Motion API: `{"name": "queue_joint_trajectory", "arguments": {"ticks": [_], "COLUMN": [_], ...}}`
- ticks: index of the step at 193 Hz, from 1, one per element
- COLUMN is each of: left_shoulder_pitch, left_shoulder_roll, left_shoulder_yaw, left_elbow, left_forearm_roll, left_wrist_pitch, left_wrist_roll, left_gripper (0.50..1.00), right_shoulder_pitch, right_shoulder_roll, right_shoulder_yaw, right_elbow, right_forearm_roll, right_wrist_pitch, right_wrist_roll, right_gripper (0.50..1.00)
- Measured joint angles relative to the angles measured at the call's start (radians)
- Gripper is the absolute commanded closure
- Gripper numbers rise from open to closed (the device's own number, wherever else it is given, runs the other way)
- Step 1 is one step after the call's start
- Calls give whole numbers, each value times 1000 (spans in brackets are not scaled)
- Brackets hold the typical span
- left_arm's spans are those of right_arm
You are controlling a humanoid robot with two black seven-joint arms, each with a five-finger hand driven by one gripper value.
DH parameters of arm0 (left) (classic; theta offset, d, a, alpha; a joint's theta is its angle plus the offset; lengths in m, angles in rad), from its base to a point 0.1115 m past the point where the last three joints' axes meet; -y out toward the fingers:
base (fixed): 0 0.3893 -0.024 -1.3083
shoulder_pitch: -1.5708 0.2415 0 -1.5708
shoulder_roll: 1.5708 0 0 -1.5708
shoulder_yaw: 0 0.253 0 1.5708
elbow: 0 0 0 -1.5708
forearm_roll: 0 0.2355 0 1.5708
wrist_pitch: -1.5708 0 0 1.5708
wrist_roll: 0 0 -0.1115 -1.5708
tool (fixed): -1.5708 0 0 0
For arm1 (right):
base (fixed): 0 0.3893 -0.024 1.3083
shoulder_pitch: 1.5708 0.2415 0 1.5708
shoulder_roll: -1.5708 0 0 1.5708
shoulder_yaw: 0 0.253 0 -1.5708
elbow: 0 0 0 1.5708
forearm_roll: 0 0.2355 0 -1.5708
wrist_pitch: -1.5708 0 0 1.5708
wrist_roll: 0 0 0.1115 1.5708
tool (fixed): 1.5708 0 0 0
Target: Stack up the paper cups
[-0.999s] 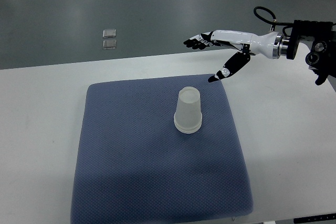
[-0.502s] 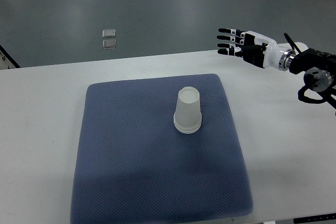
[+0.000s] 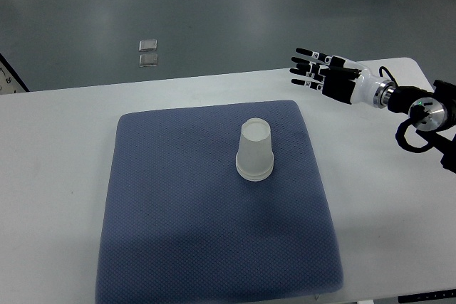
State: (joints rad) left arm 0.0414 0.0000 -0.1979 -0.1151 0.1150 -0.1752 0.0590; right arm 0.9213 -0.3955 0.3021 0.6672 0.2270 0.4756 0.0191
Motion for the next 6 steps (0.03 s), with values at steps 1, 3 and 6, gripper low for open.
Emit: {"name": "queue_joint_trajectory", "arguments": {"ticks": [1, 3, 6], "left_shoulder_pitch": [0, 0, 0], "left_shoulder_roll": [0, 0, 0], "left_shoulder_yaw": [0, 0, 0], "left_elbow": [0, 0, 0], "left_forearm_roll": [0, 0, 0], "left_wrist_pitch": [0, 0, 0], "left_wrist_roll": [0, 0, 0], "left_gripper": [500, 500, 500], "right_shoulder_pitch": [0, 0, 0], "right_shoulder_roll": [0, 0, 0], "right_shoulder_yaw": [0, 0, 0], "right_elbow": [0, 0, 0], "right_forearm_roll": [0, 0, 0], "right_wrist_pitch": [0, 0, 0], "right_wrist_roll": [0, 0, 0], "right_gripper": [585, 585, 583]}}
